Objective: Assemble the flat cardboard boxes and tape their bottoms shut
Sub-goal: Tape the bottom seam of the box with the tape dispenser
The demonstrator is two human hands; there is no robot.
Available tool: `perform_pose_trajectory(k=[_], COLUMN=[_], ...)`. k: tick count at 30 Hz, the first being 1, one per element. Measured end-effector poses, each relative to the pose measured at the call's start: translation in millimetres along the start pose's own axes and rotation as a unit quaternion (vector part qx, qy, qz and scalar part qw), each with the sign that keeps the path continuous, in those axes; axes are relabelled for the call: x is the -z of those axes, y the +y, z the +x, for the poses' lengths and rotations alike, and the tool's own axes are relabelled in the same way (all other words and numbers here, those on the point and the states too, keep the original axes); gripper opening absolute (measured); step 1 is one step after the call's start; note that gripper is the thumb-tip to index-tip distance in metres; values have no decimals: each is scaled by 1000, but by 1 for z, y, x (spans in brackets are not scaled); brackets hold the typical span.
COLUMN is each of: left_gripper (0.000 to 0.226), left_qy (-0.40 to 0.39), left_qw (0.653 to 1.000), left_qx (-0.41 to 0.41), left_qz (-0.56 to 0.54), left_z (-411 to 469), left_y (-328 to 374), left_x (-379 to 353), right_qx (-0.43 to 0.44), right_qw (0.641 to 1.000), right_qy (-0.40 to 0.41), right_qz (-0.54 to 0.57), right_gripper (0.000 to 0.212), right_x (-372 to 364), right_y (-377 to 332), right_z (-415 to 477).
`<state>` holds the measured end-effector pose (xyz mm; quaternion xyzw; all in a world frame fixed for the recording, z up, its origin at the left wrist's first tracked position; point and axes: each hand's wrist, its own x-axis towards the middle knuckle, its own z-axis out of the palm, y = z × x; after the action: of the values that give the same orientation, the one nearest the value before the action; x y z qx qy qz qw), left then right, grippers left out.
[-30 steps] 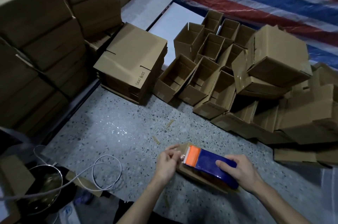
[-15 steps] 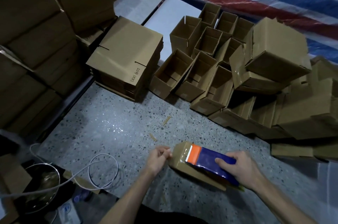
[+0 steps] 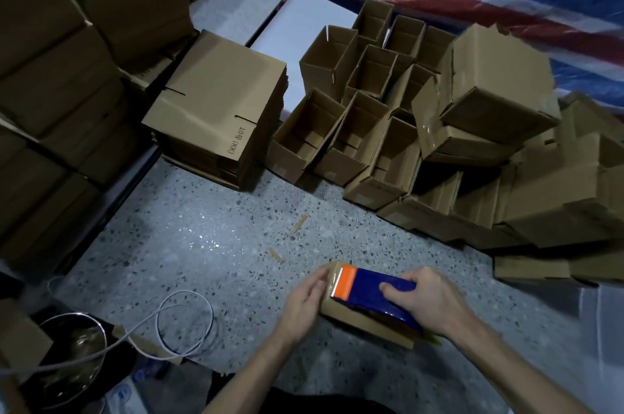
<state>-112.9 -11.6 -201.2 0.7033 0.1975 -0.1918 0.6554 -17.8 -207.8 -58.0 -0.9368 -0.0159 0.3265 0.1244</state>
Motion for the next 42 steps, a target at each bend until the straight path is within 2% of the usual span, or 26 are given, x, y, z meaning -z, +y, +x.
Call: perform_pose_trajectory(k=[2, 5, 9, 12, 16, 19, 21, 24, 27, 29, 33, 37, 42], left_gripper=[42, 40, 60, 66, 61, 62, 63, 59, 51, 47, 47, 50, 40], left_qy=[-12, -21, -42, -36, -17, 4, 11, 9, -6, 14, 63, 96, 135], left_qw=[998, 997, 999, 999, 994, 991, 989, 990, 990, 991, 996, 985, 972], left_qx=[-11, -11, 14, 26, 19, 10, 10, 20, 15, 6, 25, -8, 11], left_qz=[-59, -74, -23, 26, 104, 135, 145, 139, 142, 130, 57, 144, 192], left_z=[-7, -10, -5, -4, -6, -8, -8, -7, -8, -5, 11, 16, 16], left_y=[4, 5, -1, -6, -2, 0, 1, 3, 10, 21, 51, 54, 50], left_x=[-14, -18, -10, -9, -14, -19, -21, -23, -29, -35, -51, -65, -69], right_qx=[2, 4, 4, 10, 24, 28, 21, -3, -3, 3, 11, 0, -15], right_qw=[1000, 1000, 1000, 1000, 999, 997, 995, 994, 997, 999, 1000, 1000, 999], right_qy=[-9, -16, -4, -7, -28, -39, -53, -58, -45, -25, -7, -11, -32], right_qz=[5, 13, 14, 10, 39, 63, 77, 89, 62, 26, 5, 2, 25], right_gripper=[50, 50, 50, 48, 46, 37, 34, 43, 34, 30, 51, 49, 44], right_x=[0, 1, 1, 3, 8, 10, 13, 20, 16, 10, 6, 7, 9], right_y=[-1, 0, 1, 3, 16, 24, 35, 59, 66, 60, 52, 54, 74], right_z=[1, 0, 2, 2, -1, -2, -3, -8, -16, -16, -13, -18, -24])
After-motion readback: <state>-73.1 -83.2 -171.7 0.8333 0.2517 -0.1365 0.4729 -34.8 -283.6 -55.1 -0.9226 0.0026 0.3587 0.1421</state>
